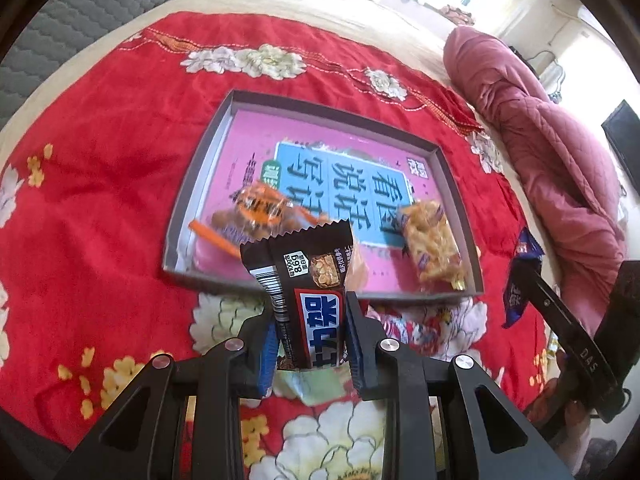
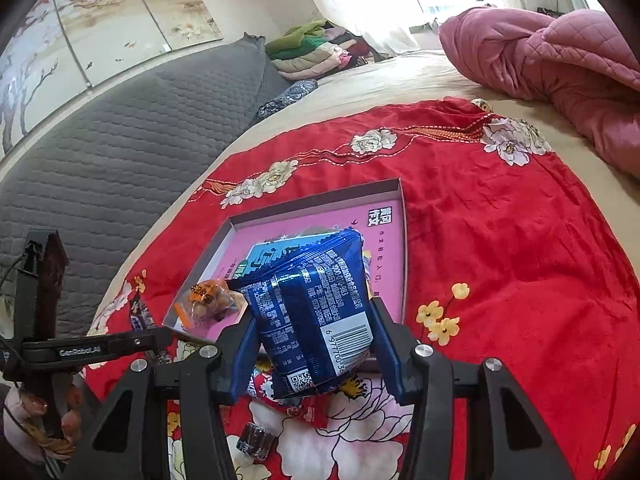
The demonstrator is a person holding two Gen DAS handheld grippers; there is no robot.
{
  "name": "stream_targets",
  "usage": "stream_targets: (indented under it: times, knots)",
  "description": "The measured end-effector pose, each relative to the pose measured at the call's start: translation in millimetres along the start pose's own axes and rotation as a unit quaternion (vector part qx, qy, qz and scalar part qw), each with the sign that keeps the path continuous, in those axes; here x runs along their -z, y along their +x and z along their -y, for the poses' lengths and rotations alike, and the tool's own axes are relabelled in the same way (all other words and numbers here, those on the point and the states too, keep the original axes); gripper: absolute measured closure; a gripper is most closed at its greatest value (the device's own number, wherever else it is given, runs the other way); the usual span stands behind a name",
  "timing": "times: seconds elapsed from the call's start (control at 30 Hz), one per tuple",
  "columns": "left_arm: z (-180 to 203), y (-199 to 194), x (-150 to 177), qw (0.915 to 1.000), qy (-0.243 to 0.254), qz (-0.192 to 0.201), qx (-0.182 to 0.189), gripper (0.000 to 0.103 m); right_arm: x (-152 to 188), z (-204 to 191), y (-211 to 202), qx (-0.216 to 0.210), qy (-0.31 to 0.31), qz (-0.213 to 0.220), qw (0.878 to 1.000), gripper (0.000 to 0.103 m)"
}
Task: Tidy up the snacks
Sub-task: 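Lower the chocolate bar into the tray with left tool while right tool carries the blue packet over it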
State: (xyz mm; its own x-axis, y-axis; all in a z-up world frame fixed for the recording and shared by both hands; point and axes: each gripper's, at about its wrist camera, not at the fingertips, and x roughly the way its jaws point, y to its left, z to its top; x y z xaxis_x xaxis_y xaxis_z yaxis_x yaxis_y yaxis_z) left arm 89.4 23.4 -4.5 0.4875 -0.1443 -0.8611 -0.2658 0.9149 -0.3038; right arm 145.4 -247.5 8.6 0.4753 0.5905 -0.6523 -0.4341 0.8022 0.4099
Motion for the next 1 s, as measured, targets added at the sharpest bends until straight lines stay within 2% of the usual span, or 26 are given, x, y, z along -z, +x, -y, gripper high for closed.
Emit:
stream_targets:
  times: [0.5,1.0]
  knots:
    - [6.3,30.4,-25.7,1.0,-0.003,-0.003,-0.005,0.073,-10.0,1.2,5.1,-0.003,0.004,0.011,1.0,0.051]
    - [11.6,60.2,-36.5,0.9997,0.003,-0.015,-0.017,0.073,-16.0,10.5,29.5,0.005,0.018,-0.006,1.0,0.051]
